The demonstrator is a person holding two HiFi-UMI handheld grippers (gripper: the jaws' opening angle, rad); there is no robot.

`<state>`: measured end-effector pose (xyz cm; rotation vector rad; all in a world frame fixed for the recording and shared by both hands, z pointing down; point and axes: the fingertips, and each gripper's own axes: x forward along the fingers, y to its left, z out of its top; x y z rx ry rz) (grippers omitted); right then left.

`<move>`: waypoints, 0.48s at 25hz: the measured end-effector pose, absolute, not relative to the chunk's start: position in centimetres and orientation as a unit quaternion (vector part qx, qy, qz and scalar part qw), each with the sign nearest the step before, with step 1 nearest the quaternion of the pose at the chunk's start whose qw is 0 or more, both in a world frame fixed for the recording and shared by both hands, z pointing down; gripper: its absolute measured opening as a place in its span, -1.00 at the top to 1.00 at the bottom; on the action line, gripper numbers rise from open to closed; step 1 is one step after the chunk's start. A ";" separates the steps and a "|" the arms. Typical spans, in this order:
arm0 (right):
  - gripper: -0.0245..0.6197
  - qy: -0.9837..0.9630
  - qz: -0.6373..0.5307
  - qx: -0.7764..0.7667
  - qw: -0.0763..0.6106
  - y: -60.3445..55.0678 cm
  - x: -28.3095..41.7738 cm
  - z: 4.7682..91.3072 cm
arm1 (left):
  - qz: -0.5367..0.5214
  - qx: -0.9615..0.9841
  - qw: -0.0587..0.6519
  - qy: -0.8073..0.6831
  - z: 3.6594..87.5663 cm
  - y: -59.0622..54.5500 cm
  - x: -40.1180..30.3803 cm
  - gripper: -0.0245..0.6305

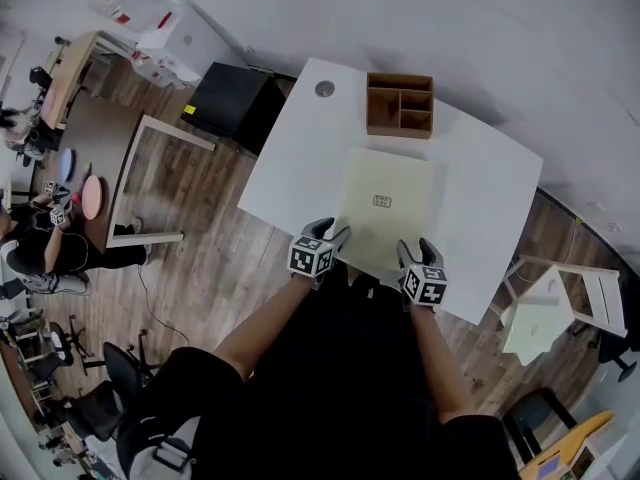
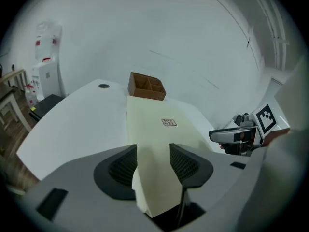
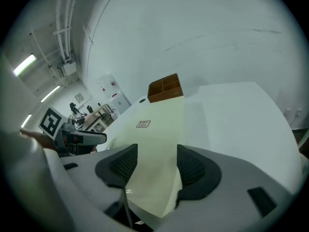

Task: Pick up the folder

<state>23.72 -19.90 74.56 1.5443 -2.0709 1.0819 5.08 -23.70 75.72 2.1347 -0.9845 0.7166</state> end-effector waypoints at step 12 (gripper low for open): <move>-0.02 -0.699 0.466 0.518 0.160 -21.0 24.6 79.2 | 0.262 0.767 0.448 -0.377 79.2 -23.6 5.4 -0.01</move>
